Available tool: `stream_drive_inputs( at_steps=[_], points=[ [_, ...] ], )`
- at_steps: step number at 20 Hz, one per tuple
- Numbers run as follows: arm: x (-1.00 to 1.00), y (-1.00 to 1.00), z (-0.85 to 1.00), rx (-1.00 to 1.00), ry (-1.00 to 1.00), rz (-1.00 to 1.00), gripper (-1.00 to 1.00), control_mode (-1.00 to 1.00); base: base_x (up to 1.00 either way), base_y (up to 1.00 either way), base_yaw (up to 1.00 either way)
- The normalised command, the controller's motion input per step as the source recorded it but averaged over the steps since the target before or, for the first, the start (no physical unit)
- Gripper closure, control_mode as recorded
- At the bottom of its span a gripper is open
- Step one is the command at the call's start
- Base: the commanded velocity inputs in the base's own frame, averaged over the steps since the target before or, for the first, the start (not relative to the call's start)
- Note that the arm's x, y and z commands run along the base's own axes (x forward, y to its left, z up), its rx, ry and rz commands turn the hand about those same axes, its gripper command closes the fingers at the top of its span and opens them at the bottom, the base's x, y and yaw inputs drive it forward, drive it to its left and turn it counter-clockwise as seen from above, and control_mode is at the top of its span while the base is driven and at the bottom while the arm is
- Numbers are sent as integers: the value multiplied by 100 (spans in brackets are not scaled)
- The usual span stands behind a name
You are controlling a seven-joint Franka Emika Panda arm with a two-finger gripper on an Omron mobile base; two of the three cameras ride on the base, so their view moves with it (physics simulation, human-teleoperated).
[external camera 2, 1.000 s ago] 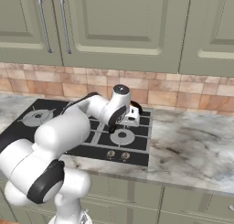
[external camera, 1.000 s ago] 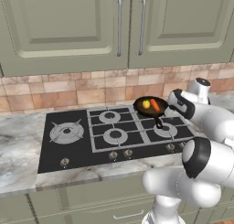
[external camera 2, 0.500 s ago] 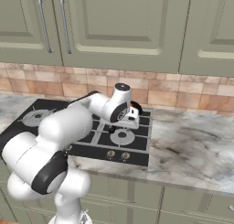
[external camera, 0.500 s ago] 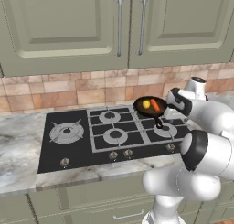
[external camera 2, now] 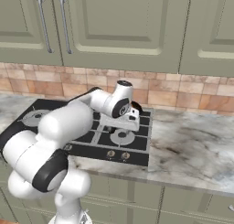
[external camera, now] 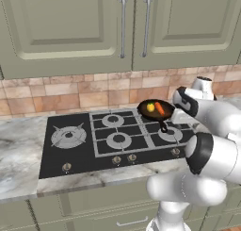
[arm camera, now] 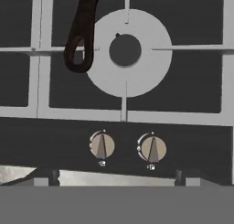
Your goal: Put the carrot and lemon in the pan. Then turn on the rear right burner and set the heat to medium.
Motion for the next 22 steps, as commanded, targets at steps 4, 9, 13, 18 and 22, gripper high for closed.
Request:
stream_drive_inputs(
  at_steps=[4, 9, 13, 18, 22],
  points=[
    [-66, 0, -23, 0, -5, 1, -100, -100, 0, 0, 0],
    [-48, 1, -25, 0, -7, 1, -100, -100, 0, 0, 0],
    [-12, 11, -9, 0, -12, 0, -100, -100, 0, 0, 0],
    [1, 5, -6, 0, -8, 0, -100, -100, 0, 0, 0],
    [8, 5, -6, 0, 0, 0, -100, -100, 0, 0, 0]
  ],
)
